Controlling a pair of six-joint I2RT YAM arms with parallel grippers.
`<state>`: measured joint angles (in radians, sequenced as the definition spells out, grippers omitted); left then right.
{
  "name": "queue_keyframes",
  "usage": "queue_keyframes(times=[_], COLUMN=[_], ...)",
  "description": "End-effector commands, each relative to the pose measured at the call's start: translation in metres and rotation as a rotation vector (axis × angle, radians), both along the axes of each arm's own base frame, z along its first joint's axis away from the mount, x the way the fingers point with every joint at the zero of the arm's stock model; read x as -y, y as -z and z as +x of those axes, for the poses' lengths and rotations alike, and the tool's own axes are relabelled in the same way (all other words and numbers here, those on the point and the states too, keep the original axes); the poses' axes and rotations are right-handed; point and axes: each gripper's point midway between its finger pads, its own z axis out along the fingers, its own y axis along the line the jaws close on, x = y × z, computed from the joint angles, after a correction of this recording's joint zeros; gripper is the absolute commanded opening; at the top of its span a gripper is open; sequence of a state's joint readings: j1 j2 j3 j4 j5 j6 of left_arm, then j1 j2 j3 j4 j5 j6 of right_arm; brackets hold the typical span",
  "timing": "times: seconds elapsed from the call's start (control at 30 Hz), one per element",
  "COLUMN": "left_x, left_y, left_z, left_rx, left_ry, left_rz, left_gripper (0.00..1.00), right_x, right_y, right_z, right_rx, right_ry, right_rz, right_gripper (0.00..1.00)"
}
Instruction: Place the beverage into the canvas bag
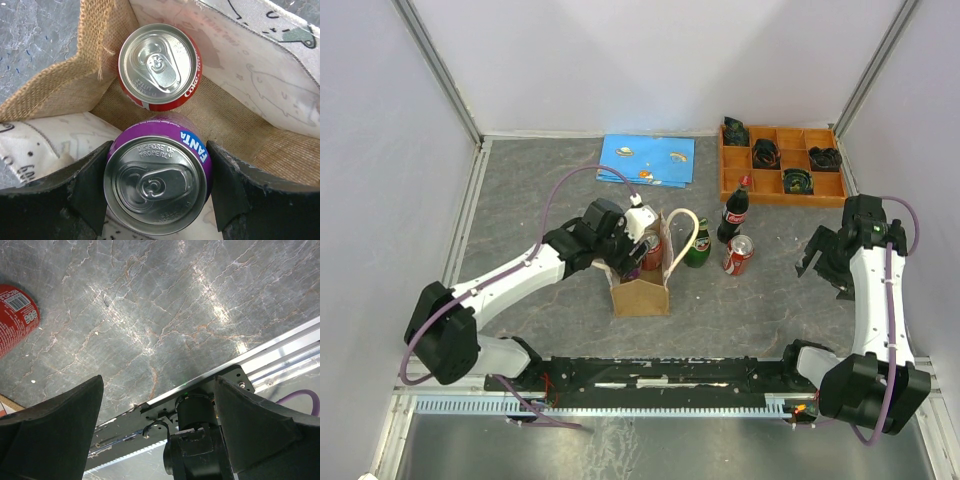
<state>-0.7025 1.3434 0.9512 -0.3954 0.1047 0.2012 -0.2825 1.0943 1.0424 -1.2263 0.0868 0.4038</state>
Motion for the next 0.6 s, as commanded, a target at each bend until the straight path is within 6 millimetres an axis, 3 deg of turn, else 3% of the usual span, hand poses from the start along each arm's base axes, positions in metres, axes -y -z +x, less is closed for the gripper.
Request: queue_keyframes(times=[0.0,0.57], left_x=[0.016,0.017], left_y=[-0.017,0.025], left_z=[0.025,0.021], left_rx=[0.106,0.047], left_ry=[-0.036,-0.034], left_rz=[-0.089,-0.052], left_gripper=[0.03,0.03], right_x=[0.004,0.005], right_y=[-0.009,-0.009], right_z=[0.01,0.01], right_rx=[0.042,0.035], right_ry=[0.013,0.012], right_rz=[-0.01,-0.016], right_gripper=[0.99,0.99])
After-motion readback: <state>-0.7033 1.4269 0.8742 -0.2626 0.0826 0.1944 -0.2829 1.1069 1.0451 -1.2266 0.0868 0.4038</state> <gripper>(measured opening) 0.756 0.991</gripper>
